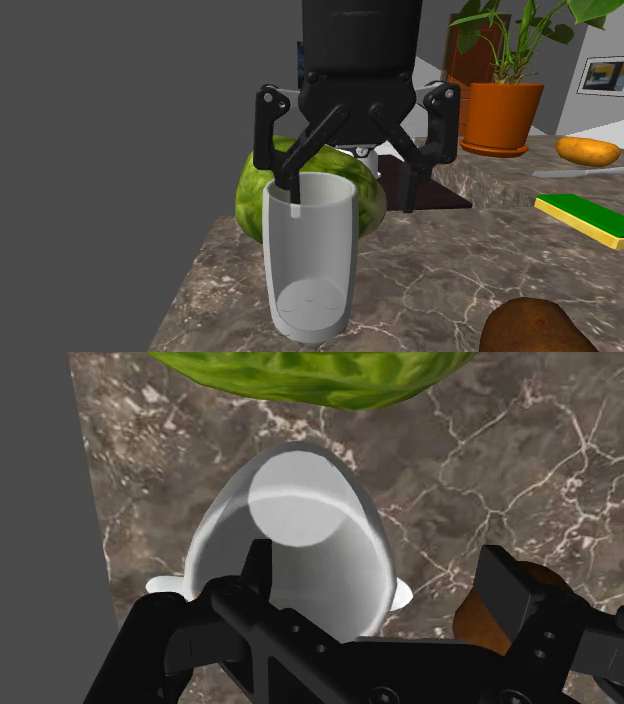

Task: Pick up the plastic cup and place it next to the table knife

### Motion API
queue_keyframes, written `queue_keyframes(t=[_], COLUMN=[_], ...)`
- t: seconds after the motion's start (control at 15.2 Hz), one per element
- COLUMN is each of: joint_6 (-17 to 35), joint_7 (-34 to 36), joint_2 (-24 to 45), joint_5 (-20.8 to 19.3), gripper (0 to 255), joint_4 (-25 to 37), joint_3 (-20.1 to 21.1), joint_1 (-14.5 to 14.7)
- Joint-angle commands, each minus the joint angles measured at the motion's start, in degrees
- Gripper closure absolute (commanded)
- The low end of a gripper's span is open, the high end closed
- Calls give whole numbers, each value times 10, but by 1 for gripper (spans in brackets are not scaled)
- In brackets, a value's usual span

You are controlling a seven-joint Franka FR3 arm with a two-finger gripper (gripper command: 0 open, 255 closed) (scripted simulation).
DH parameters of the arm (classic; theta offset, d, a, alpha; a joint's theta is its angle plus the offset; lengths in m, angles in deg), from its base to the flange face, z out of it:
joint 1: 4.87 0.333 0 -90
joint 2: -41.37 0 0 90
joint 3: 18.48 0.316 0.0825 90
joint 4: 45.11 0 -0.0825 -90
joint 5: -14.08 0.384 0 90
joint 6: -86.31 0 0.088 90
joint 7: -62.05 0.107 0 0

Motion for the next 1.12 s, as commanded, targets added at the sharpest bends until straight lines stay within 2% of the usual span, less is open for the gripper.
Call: queue_keyframes(t=[0.0, 0.46, 0.53, 1.06], joint_6=[12, 12, 12, 12], joint_7=[0, 0, 0, 0], joint_2=[2, 2, 2, 2], joint_5=[1, 1, 1, 1], gripper=[0, 0, 255, 255], joint_4=[-10, -10, -10, -10], joint_3=[1, 1, 1, 1], joint_1=[1, 1, 1, 1])
